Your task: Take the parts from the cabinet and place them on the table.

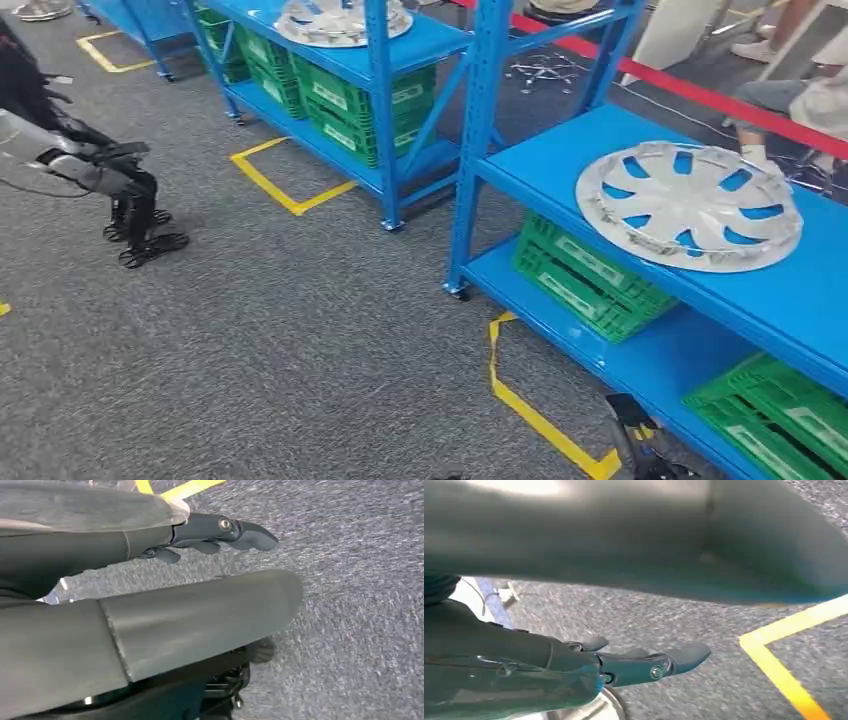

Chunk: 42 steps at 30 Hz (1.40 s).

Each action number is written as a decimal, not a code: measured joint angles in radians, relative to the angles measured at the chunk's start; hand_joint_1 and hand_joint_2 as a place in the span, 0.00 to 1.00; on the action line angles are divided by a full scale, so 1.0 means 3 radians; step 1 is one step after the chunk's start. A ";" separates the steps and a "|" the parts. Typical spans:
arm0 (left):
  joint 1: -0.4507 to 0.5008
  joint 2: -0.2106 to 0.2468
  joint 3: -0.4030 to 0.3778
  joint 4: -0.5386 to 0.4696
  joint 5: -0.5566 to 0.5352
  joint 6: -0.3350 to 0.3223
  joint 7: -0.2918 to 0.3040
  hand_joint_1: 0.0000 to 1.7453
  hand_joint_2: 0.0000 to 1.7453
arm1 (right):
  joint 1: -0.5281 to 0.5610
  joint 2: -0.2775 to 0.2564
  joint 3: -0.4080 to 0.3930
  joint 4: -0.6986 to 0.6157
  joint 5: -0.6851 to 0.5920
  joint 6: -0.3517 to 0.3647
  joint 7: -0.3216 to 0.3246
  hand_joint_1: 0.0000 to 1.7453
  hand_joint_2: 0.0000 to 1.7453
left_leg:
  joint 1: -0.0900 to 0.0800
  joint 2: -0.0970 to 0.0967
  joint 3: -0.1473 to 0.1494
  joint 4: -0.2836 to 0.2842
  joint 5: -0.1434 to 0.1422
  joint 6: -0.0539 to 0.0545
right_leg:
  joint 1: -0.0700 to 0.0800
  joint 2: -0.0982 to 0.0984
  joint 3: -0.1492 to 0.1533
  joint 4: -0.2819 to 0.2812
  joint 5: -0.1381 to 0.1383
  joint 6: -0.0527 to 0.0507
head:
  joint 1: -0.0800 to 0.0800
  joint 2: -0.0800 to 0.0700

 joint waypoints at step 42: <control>-0.0030 0.0061 -0.0015 0.0000 -0.0005 -0.0009 -0.0006 0.00 0.00 | 0.0050 -0.0009 0.0025 0.0015 -0.0095 -0.0025 -0.0003 0.00 0.00 | -0.0017 0.0118 0.0042 0.0115 -0.0168 -0.0152 | 0.0016 -0.0106 0.0550 -0.1081 0.0488 -0.0179 | 0.0032 0.0000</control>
